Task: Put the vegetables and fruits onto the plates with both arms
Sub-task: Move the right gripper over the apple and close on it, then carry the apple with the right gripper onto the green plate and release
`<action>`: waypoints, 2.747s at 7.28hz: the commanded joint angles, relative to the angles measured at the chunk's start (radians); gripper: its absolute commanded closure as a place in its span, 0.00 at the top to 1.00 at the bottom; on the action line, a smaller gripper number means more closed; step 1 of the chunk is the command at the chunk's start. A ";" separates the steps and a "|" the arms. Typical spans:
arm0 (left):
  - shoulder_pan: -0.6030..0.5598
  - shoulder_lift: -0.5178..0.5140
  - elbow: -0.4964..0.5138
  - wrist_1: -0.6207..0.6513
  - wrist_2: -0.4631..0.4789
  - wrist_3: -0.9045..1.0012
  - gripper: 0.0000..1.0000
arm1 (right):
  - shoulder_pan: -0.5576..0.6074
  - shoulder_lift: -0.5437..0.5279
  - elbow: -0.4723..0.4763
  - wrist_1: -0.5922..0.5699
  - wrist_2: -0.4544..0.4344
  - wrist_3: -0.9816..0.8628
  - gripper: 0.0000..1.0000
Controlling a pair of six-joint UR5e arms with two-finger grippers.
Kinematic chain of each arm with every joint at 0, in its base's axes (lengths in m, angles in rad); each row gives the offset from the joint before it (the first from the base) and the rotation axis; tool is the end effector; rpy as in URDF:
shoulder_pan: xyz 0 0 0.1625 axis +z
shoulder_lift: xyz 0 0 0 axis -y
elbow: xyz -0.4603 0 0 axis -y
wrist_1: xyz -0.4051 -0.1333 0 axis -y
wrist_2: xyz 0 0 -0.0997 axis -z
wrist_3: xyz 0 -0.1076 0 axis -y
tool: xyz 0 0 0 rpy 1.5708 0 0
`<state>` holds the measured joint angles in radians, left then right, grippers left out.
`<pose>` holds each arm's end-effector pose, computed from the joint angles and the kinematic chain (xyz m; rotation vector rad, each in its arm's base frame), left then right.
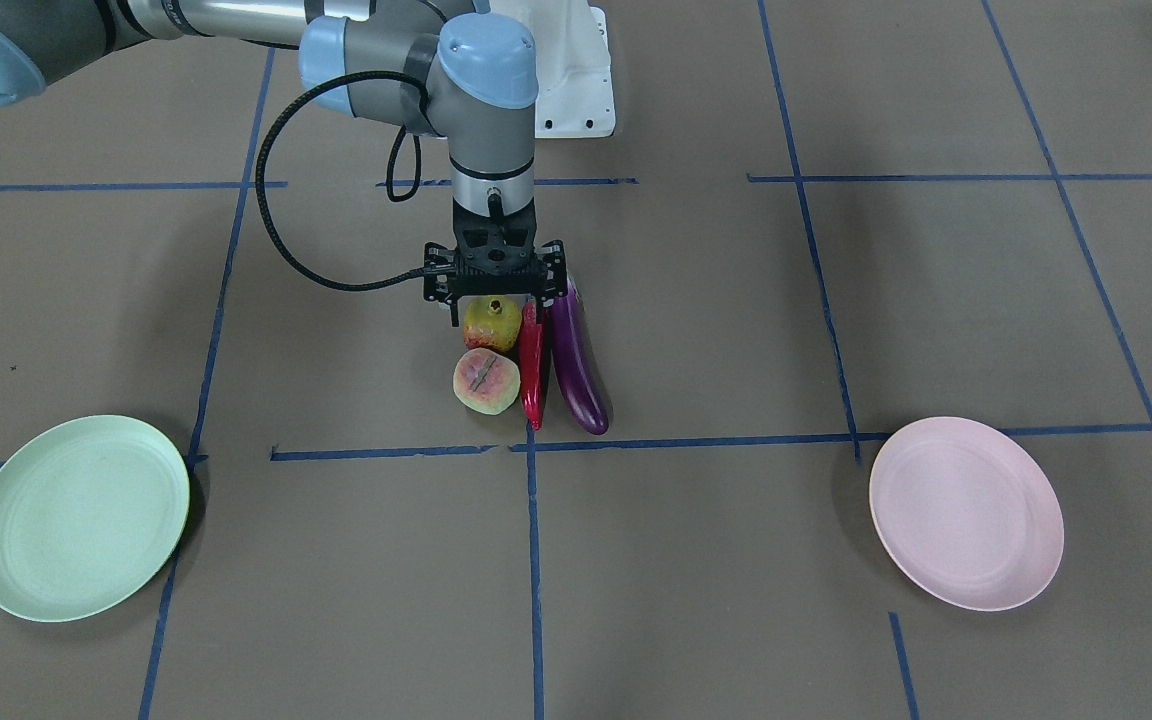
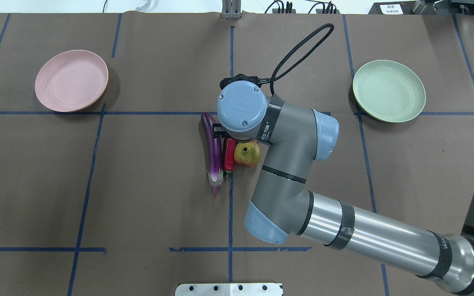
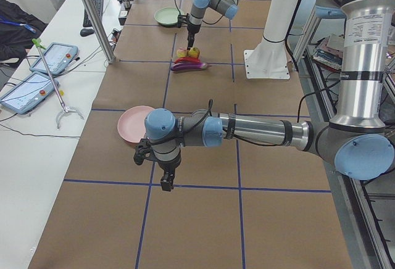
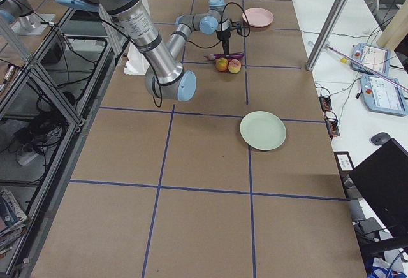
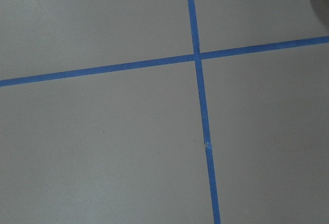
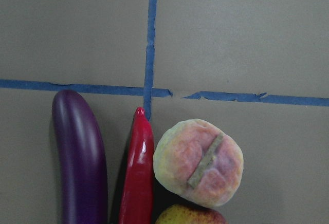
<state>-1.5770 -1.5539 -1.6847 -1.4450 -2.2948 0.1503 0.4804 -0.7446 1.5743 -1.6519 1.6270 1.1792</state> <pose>-0.0651 -0.4924 0.6669 0.0292 0.7244 0.1273 -0.6135 -0.4632 0.1864 0.2676 -0.7011 0.0636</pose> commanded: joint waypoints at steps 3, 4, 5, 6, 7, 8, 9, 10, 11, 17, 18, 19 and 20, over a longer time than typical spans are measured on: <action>0.014 0.000 0.000 0.000 0.000 -0.002 1.00 | -0.042 -0.004 -0.063 0.000 -0.026 -0.004 1.00; 0.015 0.000 0.002 -0.002 0.000 -0.002 1.00 | -0.046 -0.008 -0.063 0.000 -0.027 -0.007 1.00; 0.015 0.000 0.005 -0.002 0.000 -0.002 1.00 | -0.048 -0.009 -0.063 -0.002 -0.026 -0.007 0.87; 0.015 0.000 0.005 -0.002 0.000 -0.002 1.00 | -0.048 -0.007 -0.063 -0.005 -0.021 -0.009 0.51; 0.015 0.000 0.005 -0.002 0.000 -0.003 1.00 | -0.048 -0.005 -0.056 -0.009 -0.018 -0.007 0.17; 0.015 0.000 0.005 -0.002 0.000 -0.002 1.00 | -0.040 -0.004 -0.019 -0.012 -0.015 -0.007 0.03; 0.015 0.000 0.003 -0.002 0.000 -0.002 1.00 | -0.005 -0.001 0.036 -0.058 0.017 -0.012 0.02; 0.015 0.000 0.003 -0.002 0.000 -0.002 1.00 | 0.062 -0.001 0.087 -0.099 0.080 -0.030 0.02; 0.015 0.000 0.000 -0.002 0.000 -0.003 1.00 | 0.158 -0.008 0.096 -0.100 0.173 -0.127 0.02; 0.022 -0.002 -0.006 -0.003 -0.002 -0.003 1.00 | 0.632 -0.436 -0.034 0.268 0.553 -0.800 0.02; 0.022 -0.002 -0.006 -0.003 -0.002 -0.002 1.00 | 0.633 -0.478 -0.086 0.367 0.553 -0.800 0.05; 0.022 -0.002 -0.006 -0.003 -0.002 -0.003 1.00 | 0.630 -0.482 -0.123 0.392 0.553 -0.799 0.23; 0.022 -0.002 -0.006 -0.003 -0.002 -0.002 1.00 | 0.627 -0.486 -0.160 0.396 0.553 -0.803 0.55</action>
<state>-1.5555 -1.5554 -1.6904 -1.4481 -2.2964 0.1480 1.1087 -1.2164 1.4640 -1.2868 2.1778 0.3820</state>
